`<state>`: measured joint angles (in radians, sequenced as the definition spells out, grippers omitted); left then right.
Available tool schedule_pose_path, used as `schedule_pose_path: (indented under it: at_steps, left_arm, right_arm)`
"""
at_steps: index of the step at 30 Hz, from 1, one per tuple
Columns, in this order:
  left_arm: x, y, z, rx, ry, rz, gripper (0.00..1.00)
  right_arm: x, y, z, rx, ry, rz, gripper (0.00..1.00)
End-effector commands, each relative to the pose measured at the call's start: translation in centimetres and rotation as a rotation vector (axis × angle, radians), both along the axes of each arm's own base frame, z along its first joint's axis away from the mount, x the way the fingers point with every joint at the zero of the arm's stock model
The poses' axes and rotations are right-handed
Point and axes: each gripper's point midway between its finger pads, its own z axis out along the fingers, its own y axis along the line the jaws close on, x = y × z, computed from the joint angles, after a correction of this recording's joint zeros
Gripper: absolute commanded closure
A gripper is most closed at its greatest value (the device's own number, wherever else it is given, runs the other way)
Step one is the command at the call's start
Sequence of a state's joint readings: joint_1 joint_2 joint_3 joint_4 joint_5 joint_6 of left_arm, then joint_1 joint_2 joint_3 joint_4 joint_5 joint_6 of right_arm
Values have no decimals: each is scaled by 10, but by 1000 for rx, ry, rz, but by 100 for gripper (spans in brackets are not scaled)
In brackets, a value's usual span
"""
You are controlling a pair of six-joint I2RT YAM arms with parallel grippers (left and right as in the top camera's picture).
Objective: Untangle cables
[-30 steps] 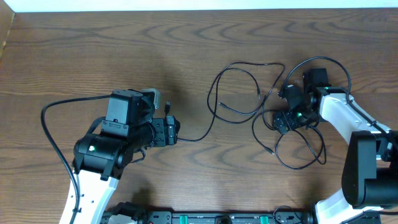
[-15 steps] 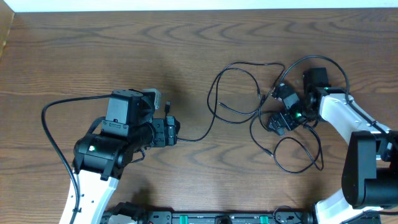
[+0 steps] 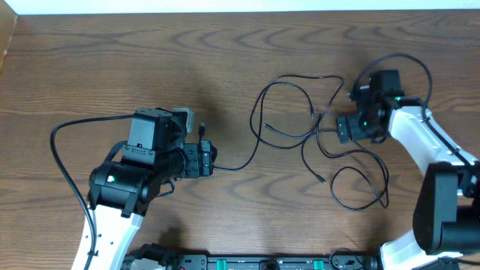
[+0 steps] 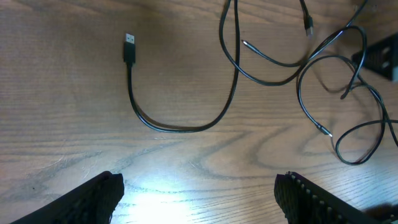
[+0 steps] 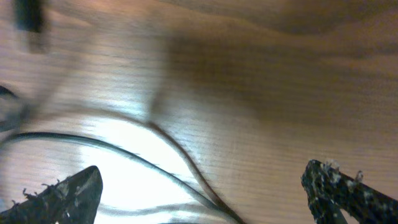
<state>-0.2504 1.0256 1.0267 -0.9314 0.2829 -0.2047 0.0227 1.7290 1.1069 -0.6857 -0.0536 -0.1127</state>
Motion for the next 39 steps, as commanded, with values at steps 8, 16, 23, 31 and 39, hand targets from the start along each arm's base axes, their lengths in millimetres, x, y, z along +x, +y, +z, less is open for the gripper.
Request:
schedule_pose_path:
  at_steps: [8,16,23,31,39]
  left_arm:
    - [1,2,0,14,-10,-12,17]
    - [0,2,0,19,-12,-20,17]
    - [0,2,0,22,-14,-25,17]
    - [0,2,0,23,-15,-28,16]
    - [0,2,0,23,-15,-28,17]
  right_arm:
    - [-35,0,81,49,19,-190,1]
    - [-79,12,53,78,201,-378,1]
    - [-68,39,17,87,100,-66,1]
    - [-86,37,-23,72,98,-20,1]
    - [-81,29,-37,28,41,-21,1]
